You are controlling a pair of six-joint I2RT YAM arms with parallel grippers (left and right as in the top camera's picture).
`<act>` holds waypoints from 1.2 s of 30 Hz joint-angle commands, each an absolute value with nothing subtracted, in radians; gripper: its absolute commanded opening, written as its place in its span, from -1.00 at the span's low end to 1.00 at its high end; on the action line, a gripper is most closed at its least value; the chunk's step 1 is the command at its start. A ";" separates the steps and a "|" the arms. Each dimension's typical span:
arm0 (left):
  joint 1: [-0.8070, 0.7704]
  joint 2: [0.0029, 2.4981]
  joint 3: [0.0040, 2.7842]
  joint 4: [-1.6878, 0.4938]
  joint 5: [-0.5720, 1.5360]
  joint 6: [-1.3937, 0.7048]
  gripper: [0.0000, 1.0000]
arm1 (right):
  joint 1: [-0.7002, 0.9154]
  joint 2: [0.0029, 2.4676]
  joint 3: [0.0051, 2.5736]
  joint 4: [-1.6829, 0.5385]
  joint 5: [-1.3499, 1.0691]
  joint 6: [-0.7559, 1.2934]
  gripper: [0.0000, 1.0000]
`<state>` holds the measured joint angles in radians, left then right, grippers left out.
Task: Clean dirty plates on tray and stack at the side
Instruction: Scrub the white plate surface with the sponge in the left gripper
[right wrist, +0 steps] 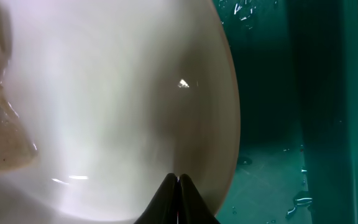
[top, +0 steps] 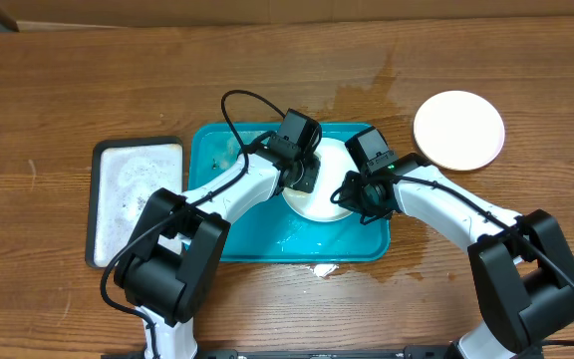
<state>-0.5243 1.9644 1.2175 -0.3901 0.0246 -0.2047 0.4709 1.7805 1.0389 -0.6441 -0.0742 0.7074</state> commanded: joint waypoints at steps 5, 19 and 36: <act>-0.530 2.002 1.204 -0.334 -0.011 -0.179 -0.91 | 0.470 1.785 1.033 -0.649 -0.066 0.711 -0.93; -0.530 2.003 1.204 -0.248 -0.010 -0.179 -0.92 | 0.470 1.784 1.033 -0.650 -0.067 0.711 -0.92; -0.530 1.921 1.251 -0.097 0.001 -0.180 -0.92 | 0.458 1.763 1.105 -0.659 -0.091 0.646 -0.78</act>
<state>-0.5243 1.9839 1.2129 -0.1020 0.0101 -0.1993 0.4709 1.7805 1.0428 -0.6487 -0.0784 0.7006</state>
